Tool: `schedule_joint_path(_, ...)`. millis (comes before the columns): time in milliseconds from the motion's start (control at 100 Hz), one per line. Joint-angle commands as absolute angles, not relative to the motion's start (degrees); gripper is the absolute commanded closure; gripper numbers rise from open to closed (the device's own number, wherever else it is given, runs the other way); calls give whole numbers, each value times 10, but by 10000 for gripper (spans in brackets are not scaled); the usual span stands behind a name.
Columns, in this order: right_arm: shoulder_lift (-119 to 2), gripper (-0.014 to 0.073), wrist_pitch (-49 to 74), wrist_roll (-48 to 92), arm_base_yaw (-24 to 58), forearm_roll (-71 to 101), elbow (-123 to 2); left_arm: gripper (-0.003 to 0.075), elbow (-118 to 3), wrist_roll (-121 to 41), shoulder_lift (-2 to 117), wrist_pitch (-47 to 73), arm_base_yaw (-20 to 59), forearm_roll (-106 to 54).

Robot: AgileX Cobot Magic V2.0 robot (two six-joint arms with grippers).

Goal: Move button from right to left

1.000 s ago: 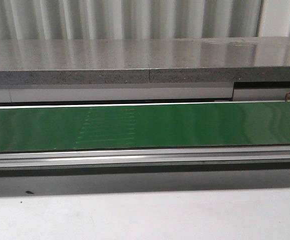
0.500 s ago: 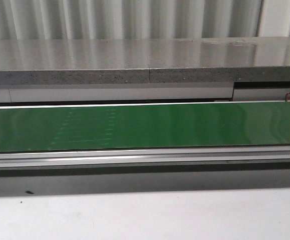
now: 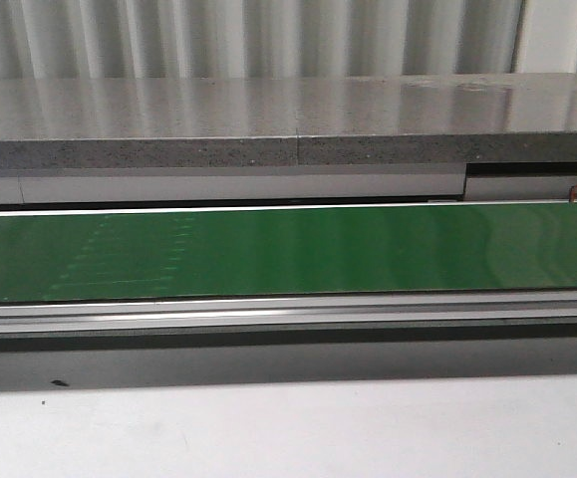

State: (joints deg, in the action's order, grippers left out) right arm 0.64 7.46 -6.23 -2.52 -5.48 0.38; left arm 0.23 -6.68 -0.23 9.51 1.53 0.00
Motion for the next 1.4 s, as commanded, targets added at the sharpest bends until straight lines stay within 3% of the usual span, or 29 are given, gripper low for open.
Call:
schedule_joint_path(0,16,662,53,-61,-25,-61,-42,741,24,-66,-21,50,15,-5)
schedule_joint_path(570,-185,662,177,-61,-25,-61,-258,741,24,-66,-21,50,15,-5)
schedule_joint_path(800,-272,662,168,-61,-25,-61,-291,741,24,-66,-21,50,15,-5)
schedule_joint_path(1180,-375,655,271,-61,-25,-54,-367,741,24,-66,-21,50,15,-5)
schedule_joint_path(1290,-421,579,311,-61,-25,-54,-405,741,24,-66,-21,50,15,-5)
schedule_joint_path(1390,-470,419,356,-61,-25,-54,-447,741,24,-66,-21,50,15,-5)
